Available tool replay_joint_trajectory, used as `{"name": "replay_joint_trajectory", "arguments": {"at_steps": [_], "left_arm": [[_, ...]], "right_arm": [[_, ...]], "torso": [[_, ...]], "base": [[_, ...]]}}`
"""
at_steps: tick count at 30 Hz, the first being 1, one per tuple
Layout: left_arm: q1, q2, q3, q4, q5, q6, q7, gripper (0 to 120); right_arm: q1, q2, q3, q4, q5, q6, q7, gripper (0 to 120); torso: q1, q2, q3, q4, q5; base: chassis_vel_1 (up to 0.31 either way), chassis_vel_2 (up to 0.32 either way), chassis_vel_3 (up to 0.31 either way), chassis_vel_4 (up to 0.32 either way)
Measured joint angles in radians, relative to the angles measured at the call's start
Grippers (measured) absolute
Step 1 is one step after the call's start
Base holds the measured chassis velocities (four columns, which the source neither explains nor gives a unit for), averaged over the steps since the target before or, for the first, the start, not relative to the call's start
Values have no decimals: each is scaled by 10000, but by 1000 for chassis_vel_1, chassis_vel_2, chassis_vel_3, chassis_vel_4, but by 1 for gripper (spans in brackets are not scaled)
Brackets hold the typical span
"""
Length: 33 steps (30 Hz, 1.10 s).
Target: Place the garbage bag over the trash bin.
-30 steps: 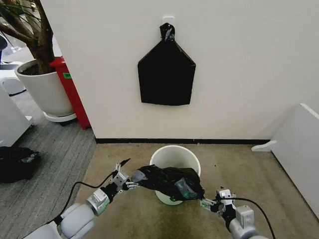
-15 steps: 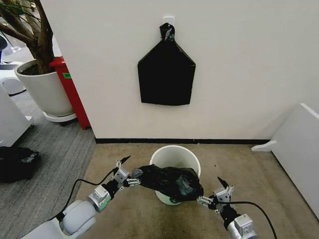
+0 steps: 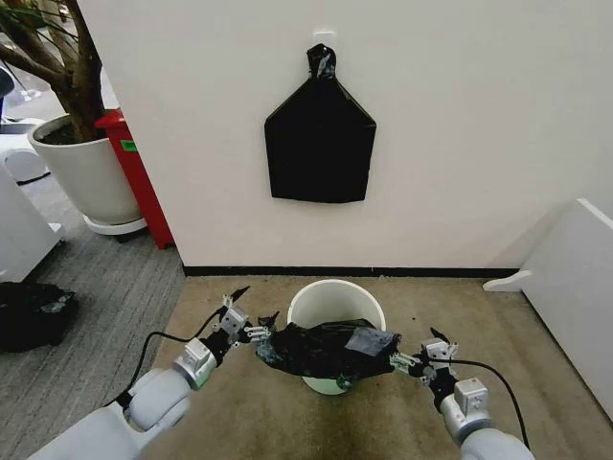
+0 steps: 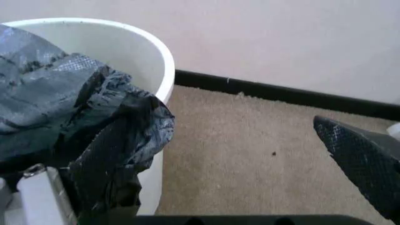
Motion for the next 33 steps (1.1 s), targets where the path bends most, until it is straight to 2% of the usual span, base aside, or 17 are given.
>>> {"name": "replay_joint_trajectory", "arguments": {"at_steps": [5, 6, 9, 12, 14, 20, 27, 33], "left_arm": [[574, 992, -412, -894, -152, -618, 575, 100], [574, 992, -412, -894, -152, -618, 575, 100], [905, 1818, -777, -1487, -198, -992, 1255, 100], [880, 2308, -863, -1707, -362, -786, 1817, 100], [822, 2390, -860, -1707, -389, -636, 1959, 100], [409, 2637, -499, -1227, -589, 619, 2820, 100], [95, 2406, -199, -771, -618, 956, 3190, 100], [-69, 2079, -28, -547, -522, 916, 3324, 100]], "right_arm": [[-133, 107, 17, 213, 400, -210, 229, 100], [-133, 107, 17, 213, 400, -210, 229, 100], [-30, 174, -35, 251, 510, -290, 285, 100], [2, 221, -97, 310, 615, -338, 287, 100], [1, 238, -107, 327, 629, -342, 287, 100], [-170, 352, -62, 492, 749, -369, 280, 100], [-193, 442, -65, 570, 807, -363, 263, 100], [-178, 493, -185, 614, 814, -365, 254, 100]], "torso": [[0, 0, -1, 0, 0], [0, 0, -1, 0, 0], [-1, 0, -1, 2, 1], [0, 1, -1, 1, 3], [0, 0, -1, 1, 1], [0, 0, -1, 0, 1], [0, 0, -1, 0, 0], [0, 0, -1, 1, 1]], "base": [[0, 0, 0, 0], [0, 0, 0, 0], [0, 0, 0, 0], [0, 0, 0, 0], [0, 0, 0, 0], [0, 0, 0, 0], [0, 0, 0, 0], [0, 0, 0, 0]]}}
